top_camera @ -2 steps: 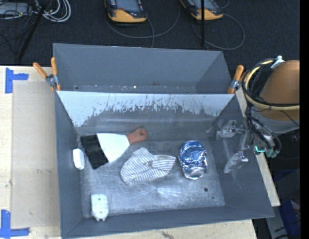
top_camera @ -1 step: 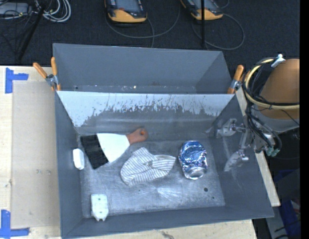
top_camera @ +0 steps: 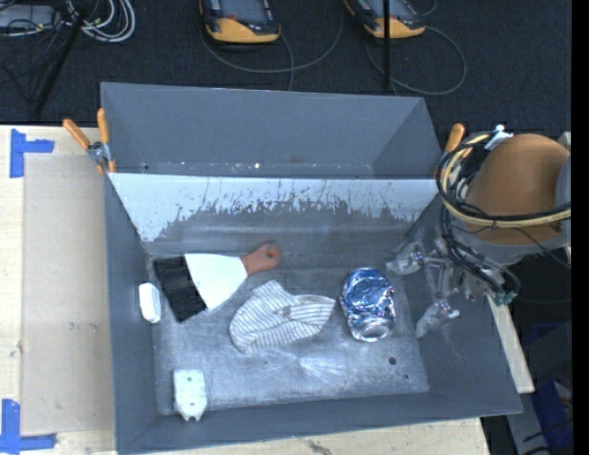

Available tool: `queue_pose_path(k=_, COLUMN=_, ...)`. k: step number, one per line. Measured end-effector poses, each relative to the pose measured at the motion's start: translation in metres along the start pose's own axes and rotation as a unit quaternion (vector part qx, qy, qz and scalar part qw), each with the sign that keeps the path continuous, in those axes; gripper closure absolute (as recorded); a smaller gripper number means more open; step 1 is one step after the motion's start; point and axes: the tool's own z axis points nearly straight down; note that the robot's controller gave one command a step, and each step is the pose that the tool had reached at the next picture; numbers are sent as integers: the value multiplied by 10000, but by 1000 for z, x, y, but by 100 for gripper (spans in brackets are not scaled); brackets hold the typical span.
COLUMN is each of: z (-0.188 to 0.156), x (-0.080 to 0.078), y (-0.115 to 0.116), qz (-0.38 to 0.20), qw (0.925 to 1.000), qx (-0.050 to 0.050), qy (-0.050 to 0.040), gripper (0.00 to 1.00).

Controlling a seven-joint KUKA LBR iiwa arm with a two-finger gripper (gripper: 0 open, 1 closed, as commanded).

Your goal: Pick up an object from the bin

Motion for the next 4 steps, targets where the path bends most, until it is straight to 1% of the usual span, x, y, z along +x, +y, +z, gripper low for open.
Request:
queue_pose_path(k=1, z=14, x=52, y=16, qz=-1962, qw=9805, qx=-43, qy=43, gripper=0)
queue_pose_path(k=2, z=23, x=42, y=19, qz=-2471, qw=9690, qx=-31, qy=27, gripper=0)
queue_pose_path(k=3, z=57, x=58, y=26, qz=-3191, qw=9477, qx=-28, qy=-38, gripper=0)
queue_pose_path(k=4, z=52, x=55, y=23, qz=-3219, qw=9468, qx=-22, qy=15, gripper=100)
